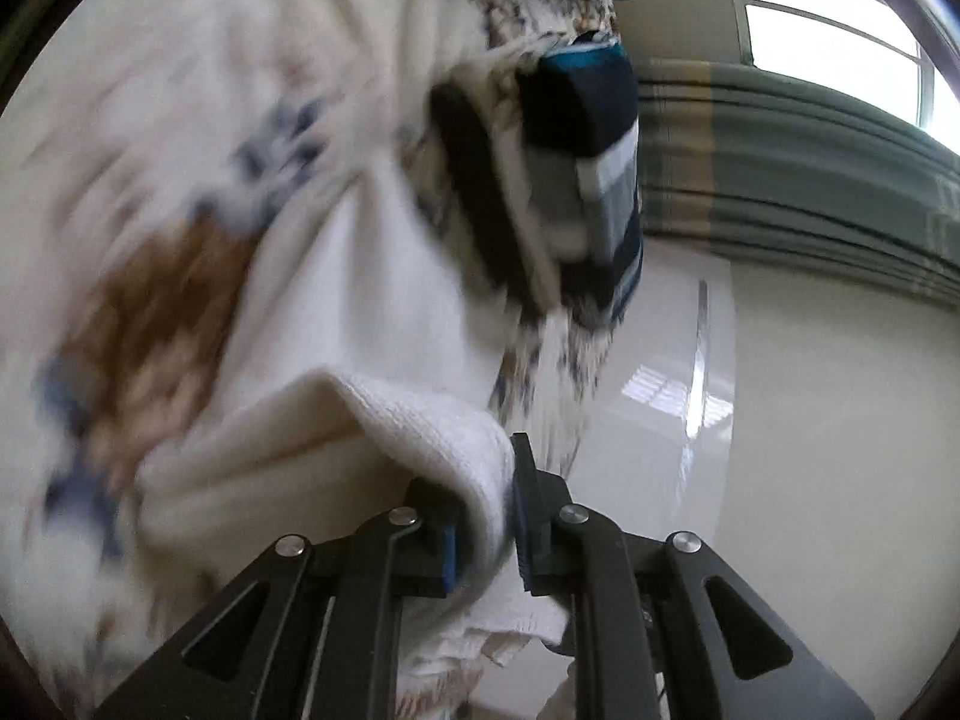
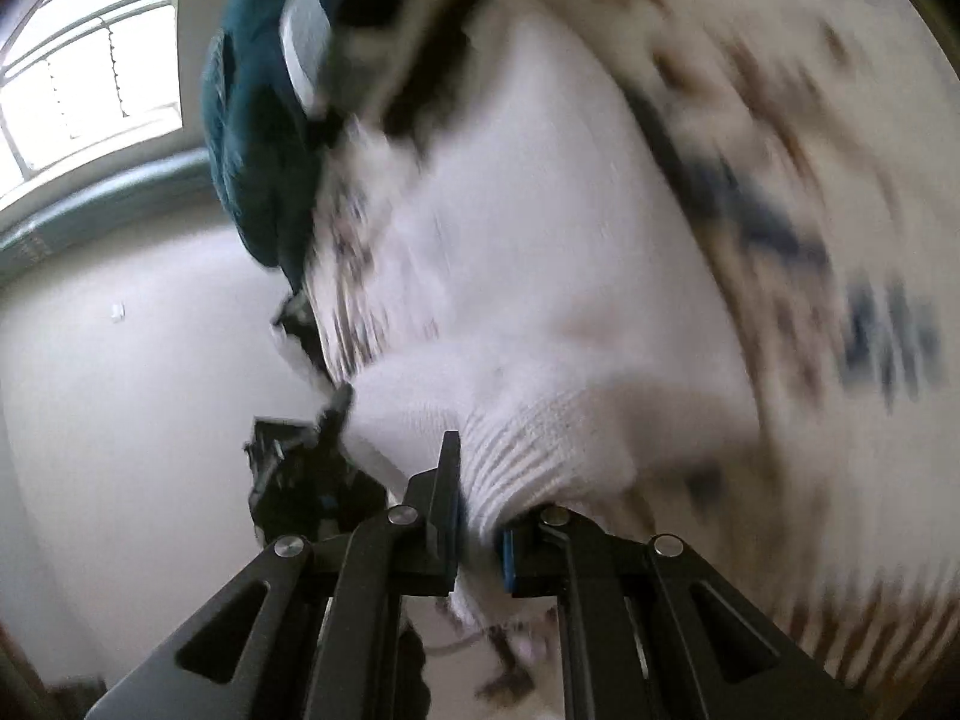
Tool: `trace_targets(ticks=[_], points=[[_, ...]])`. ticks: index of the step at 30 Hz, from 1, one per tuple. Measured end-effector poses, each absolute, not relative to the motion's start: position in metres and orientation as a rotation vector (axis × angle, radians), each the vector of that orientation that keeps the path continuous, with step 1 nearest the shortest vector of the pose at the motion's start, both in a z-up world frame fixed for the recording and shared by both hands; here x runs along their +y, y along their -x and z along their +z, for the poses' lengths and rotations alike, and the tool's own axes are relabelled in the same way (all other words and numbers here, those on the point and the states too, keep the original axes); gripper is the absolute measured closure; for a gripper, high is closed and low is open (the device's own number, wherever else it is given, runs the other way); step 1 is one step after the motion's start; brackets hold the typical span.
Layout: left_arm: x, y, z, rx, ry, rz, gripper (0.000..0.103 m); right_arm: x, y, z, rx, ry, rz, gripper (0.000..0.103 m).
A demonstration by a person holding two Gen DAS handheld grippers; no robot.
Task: Fold small clothes
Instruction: 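Lay the folded hem onto the sweater and open both grippers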
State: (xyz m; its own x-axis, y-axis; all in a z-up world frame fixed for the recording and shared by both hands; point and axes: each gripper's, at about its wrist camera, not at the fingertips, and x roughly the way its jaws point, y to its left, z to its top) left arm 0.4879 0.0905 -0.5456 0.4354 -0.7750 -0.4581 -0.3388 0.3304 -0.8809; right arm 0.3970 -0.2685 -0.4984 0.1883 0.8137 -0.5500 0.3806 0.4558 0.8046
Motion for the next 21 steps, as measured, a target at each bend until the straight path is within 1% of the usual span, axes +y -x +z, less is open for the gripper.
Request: trace_targets(ticks=[1, 2, 3, 4, 5, 7, 9, 10, 12, 15, 17, 18, 20, 21], points=[[0.087, -0.507, -0.548, 1.145, 1.251, -0.37, 0.083, -0.27, -0.426, -0.505, 1.394, -1.165, 0.433, 0.093], [0.083, -0.524, -0.551, 1.136, 1.262, -0.363, 0.072, -0.271, -0.446, -0.51, 1.389, -1.189, 0.424, 0.093], [0.088, -0.535, -0.553, 1.117, 1.287, -0.361, 0.065, -0.275, -0.465, -0.519, 1.381, -1.213, 0.408, 0.089], [0.089, -0.545, -0.554, 1.09, 1.312, -0.359, 0.051, -0.275, -0.484, -0.524, 1.367, -1.24, 0.4, 0.087], [0.092, -0.554, -0.552, 1.053, 1.333, -0.354, 0.05, -0.276, -0.505, -0.532, 1.371, -1.256, 0.395, 0.083], [0.103, -0.568, -0.549, 1.0, 1.339, -0.345, 0.048, -0.281, -0.532, -0.539, 1.347, -1.276, 0.383, 0.06], [0.106, -0.577, -0.541, 0.99, 1.298, -0.323, 0.048, -0.291, -0.542, -0.54, 1.31, -1.29, 0.391, 0.047], [0.106, -0.578, -0.533, 0.997, 1.23, -0.307, 0.048, -0.295, -0.548, -0.536, 1.308, -1.271, 0.39, 0.042], [0.097, -0.575, -0.524, 1.038, 1.067, -0.285, 0.048, -0.299, -0.55, -0.524, 1.298, -1.185, 0.386, 0.036], [0.071, -0.57, -0.523, 1.159, 0.739, -0.254, 0.048, -0.301, -0.541, -0.511, 1.327, -0.973, 0.336, 0.036], [0.051, -0.571, -0.537, 1.229, 0.587, -0.248, 0.048, -0.297, -0.533, -0.512, 1.356, -0.884, 0.322, 0.036], [0.042, -0.57, -0.544, 1.258, 0.517, -0.243, 0.048, -0.311, -0.526, -0.514, 1.371, -0.864, 0.32, 0.036], [0.023, -0.578, -0.561, 1.297, 0.4, -0.244, 0.053, -0.312, -0.522, -0.527, 1.414, -0.838, 0.318, 0.036], [0.019, -0.58, -0.566, 1.302, 0.374, -0.238, 0.065, -0.313, -0.521, -0.528, 1.421, -0.834, 0.32, 0.036]])
